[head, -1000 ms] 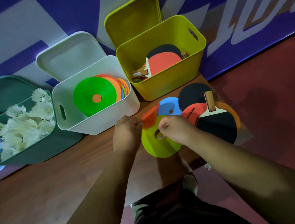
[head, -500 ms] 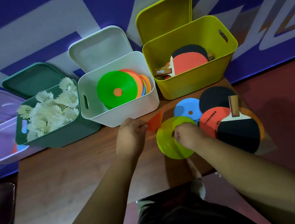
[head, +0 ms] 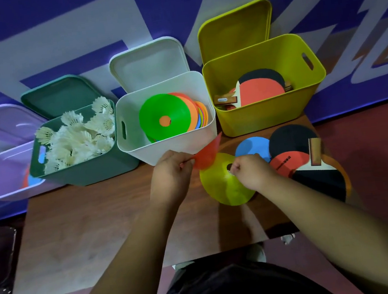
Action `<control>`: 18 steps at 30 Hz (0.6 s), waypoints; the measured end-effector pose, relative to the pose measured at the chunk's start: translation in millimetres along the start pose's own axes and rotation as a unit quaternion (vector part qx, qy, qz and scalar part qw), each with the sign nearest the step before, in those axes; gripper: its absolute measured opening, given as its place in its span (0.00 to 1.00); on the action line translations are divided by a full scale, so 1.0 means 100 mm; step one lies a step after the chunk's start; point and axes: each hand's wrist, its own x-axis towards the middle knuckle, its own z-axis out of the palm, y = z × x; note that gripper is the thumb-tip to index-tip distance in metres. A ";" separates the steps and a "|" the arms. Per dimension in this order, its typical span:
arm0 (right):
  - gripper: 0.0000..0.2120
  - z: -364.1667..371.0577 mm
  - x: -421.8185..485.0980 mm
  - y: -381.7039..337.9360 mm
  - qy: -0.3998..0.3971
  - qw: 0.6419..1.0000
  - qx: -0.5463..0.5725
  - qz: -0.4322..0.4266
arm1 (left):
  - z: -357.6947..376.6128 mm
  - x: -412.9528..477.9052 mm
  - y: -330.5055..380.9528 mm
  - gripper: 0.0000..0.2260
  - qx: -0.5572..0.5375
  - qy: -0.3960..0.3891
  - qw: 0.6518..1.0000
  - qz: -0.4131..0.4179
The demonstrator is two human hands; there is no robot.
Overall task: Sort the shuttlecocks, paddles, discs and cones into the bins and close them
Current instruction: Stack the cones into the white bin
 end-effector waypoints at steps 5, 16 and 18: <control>0.14 -0.05 0.02 0.08 -0.025 0.999 0.045 0.013 | -0.09 -0.02 0.06 0.05 -0.016 0.014 1.000 0.010; 0.21 0.07 0.01 0.06 -0.027 0.997 -0.035 0.058 | -0.10 -0.16 -0.07 0.05 0.010 -0.009 1.000 -0.006; 0.26 0.12 0.05 0.05 -0.023 0.996 -0.038 0.079 | -0.10 -0.19 -0.10 0.06 0.008 -0.008 1.000 -0.006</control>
